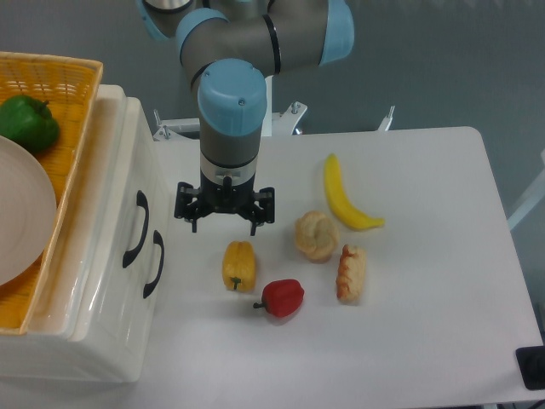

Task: Slide open the top white drawer
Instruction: 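Move the open gripper toward the upper drawer's black handle, then lower the gripper onto the upper drawer handle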

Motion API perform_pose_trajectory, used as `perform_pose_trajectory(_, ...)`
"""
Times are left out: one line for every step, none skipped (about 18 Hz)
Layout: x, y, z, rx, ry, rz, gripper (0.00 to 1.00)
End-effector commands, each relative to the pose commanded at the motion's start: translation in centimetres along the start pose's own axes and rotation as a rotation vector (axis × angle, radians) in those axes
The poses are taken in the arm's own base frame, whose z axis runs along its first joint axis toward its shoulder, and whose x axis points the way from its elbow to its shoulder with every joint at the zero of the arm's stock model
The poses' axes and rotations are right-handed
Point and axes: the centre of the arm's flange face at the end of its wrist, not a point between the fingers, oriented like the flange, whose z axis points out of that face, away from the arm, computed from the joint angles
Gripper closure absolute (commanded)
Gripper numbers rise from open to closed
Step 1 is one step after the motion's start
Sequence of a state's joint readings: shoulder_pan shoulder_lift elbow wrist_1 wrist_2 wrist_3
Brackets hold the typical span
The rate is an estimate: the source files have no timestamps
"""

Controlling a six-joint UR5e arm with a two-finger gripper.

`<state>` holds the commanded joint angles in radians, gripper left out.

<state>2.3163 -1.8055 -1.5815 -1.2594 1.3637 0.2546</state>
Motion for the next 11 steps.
perform_pose_trajectory(0.1,0.0,0.2,-0.003,0.001,-0.001,0.0)
perform_pose_trajectory(0.1,-0.1,0.6,-0.009,0.01,-0.004,0.0)
perform_pose_trajectory(0.5,-0.1,0.8,-0.013,0.027,-0.015,0.0)
perform_pose_trajectory(0.8,-0.1,1.0,-0.014,0.047,-0.025,0.0)
perform_pose_trajectory(0.9,-0.2,1.3,-0.024,0.054,-0.029,0.0)
perform_pose_trajectory(1.0,-0.1,1.8,-0.04,0.065,-0.035,0.0)
perform_pose_trajectory(1.2,-0.1,2.3,-0.052,0.088,-0.048,0.0)
perform_pose_trajectory(1.4,-0.2,2.8,-0.06,0.115,-0.067,0.0)
perform_pose_trajectory(1.6,-0.2,2.9,-0.064,0.135,-0.078,0.0)
perform_pose_trajectory(1.5,-0.2,2.9,-0.066,0.147,-0.083,0.0)
perform_pose_trajectory(1.4,-0.2,2.8,-0.062,0.158,-0.086,0.0)
